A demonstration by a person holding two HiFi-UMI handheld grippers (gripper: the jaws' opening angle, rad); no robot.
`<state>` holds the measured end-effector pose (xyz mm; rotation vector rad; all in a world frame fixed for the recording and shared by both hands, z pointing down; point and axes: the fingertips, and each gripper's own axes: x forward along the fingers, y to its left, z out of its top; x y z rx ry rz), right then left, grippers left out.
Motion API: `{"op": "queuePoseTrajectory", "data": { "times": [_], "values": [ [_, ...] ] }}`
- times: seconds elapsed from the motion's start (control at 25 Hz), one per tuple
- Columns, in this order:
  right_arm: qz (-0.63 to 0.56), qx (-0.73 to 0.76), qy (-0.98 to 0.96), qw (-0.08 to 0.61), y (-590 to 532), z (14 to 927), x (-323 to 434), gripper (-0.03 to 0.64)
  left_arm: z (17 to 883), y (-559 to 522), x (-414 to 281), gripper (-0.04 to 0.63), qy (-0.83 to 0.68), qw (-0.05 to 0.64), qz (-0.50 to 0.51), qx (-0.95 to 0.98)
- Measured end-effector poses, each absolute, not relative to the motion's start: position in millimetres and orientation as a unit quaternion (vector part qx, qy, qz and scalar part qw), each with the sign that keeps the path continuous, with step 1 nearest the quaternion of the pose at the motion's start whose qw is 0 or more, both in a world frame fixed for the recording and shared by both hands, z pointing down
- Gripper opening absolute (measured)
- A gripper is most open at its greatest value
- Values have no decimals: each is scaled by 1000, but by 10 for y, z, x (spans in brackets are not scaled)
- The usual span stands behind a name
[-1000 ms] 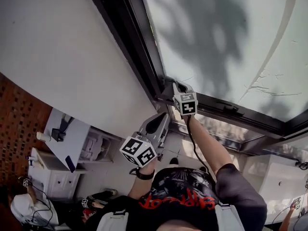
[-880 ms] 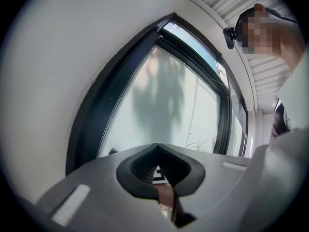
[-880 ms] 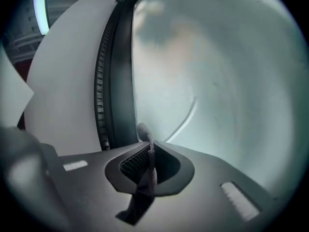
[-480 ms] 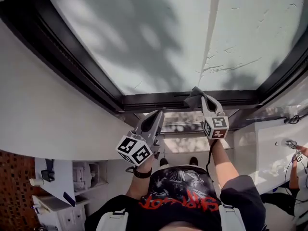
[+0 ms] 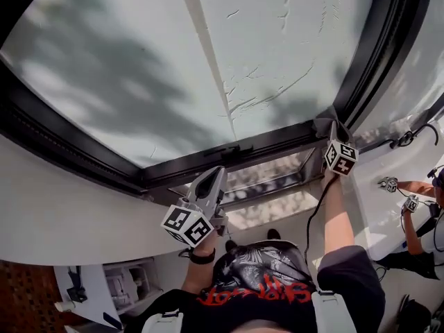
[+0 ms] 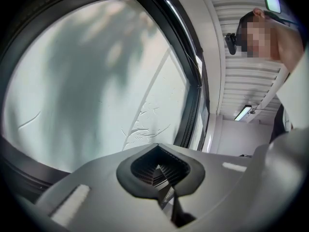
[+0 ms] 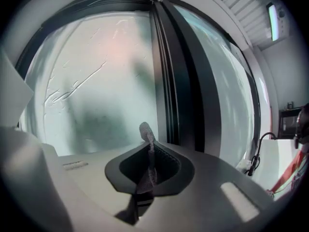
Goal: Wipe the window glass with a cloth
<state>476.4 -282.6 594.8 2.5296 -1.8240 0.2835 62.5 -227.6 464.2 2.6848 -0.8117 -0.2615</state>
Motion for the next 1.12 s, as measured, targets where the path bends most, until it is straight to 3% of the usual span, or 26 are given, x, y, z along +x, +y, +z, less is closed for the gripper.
{"op": "queuePoseTrajectory", "data": {
  "times": [0.16, 0.36, 0.68, 1.12],
  "values": [
    [62, 794, -604, -29, -2732, 5572, 4477, 15, 4617, -2297, 631, 2, -294, 157, -93, 938],
    [1, 748, -660, -61, -2666, 4982, 3597, 15, 4605, -2294, 510, 2, -307, 155, -98, 934],
    [-54, 689, -721, -51, -2696, 4591, 2493, 15, 4655, -2265, -116, 2, -353, 153, -98, 918],
    [-61, 639, -766, -48, -2838, 4546, 1630, 15, 4752, -2178, -762, 2, -386, 156, -109, 902]
  ]
}}
